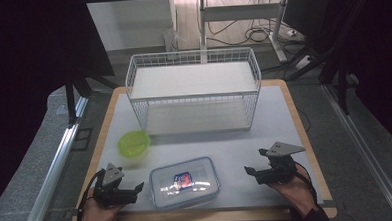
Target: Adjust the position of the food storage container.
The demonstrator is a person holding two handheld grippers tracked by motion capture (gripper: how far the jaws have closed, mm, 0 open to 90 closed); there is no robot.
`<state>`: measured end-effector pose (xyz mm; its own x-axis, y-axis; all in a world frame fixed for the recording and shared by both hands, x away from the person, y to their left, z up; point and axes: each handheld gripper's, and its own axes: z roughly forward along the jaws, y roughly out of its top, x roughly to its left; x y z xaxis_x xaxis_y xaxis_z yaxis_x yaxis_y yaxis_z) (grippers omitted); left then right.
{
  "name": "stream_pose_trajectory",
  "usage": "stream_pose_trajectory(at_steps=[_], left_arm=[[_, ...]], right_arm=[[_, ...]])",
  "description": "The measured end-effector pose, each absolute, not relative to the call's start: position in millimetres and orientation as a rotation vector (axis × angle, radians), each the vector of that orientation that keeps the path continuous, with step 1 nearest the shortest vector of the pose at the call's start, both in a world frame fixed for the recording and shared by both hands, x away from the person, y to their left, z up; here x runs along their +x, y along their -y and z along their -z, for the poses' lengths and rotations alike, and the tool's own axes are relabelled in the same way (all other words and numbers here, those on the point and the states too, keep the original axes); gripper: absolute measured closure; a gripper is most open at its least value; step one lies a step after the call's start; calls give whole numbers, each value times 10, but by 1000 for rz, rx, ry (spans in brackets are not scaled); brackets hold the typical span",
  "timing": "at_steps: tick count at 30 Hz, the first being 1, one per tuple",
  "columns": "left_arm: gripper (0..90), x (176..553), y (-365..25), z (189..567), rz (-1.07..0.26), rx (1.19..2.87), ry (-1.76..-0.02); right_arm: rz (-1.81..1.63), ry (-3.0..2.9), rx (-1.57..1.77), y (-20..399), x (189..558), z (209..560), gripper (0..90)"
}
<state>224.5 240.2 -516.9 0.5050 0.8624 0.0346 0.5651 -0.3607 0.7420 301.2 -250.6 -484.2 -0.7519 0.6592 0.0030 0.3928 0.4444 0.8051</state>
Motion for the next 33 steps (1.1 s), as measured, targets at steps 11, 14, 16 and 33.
stream_pose_trajectory(at_steps=[11, 14, 16, 33], left_arm=[[554, 2091, -2336, 5135, -473, 2124, -1042], [773, 2047, -2338, 5168, -408, 2122, -1044], [856, 2004, -2285, 5184, -359, 2150, -1024], [898, 2005, -1968, 5247, -298, 2255, -972]], right_arm=[[-1220, -2366, 885, 2453, 2970, 4820, 166], [-1226, -2368, 871, 2426, 2950, 4809, 189], [-1223, -2374, 861, 2398, 2929, 4801, 223], [-1186, -2572, 741, 2123, 2790, 4842, 568]])
